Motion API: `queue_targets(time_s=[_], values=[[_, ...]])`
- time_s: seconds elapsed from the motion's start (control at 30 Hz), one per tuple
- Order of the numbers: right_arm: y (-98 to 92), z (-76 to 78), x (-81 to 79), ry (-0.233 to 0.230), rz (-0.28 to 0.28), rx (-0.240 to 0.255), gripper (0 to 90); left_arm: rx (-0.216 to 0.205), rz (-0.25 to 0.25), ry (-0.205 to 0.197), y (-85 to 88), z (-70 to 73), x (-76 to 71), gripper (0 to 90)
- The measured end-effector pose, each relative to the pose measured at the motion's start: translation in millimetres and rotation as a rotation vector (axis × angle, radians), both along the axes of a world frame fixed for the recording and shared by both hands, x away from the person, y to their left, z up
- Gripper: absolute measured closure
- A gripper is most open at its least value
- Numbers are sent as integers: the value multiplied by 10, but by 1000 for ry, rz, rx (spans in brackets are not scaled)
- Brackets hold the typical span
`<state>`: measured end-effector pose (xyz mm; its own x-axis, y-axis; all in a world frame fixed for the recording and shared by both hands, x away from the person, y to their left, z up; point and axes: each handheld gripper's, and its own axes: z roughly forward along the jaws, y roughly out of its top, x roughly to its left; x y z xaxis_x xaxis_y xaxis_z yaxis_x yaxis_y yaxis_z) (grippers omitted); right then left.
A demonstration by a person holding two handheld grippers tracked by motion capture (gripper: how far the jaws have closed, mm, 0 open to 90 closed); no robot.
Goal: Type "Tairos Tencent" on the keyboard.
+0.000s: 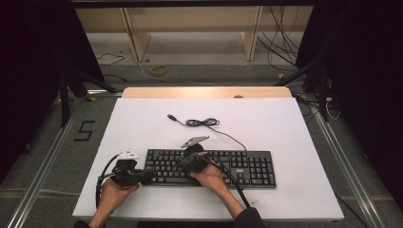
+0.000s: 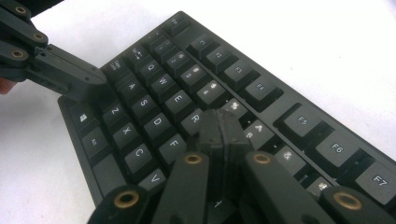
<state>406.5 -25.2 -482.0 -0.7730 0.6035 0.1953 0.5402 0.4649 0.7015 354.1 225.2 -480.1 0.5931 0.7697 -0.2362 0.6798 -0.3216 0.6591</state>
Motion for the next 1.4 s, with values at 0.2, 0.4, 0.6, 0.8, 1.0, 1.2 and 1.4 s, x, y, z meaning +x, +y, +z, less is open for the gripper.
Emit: queue_targets(time_s=[0.2, 0.4, 0.6, 0.8, 1.0, 1.2, 1.4], values=[[3, -3, -9, -8, -4, -4, 900, -6, 2, 0, 4, -4, 0, 893], [-29, 20, -11, 2, -10, 23, 868, -22, 13, -16, 15, 19, -2, 871], [-124, 73, -44, -15, -28, 81, 821, -56, 17, -45, 12, 72, -12, 842], [-204, 134, -73, -26, -27, 102, 758, -81, 15, -65, -25, 98, -19, 766], [-271, 187, -111, -16, -15, 132, 667, -116, 0, -83, -59, 125, -11, 613], [-342, 240, -180, -16, -8, 141, 523, -141, 17, -79, -91, 137, 14, 429], [-453, 258, -222, -8, -28, 151, 433, -147, 22, -90, -114, 153, 39, 339]])
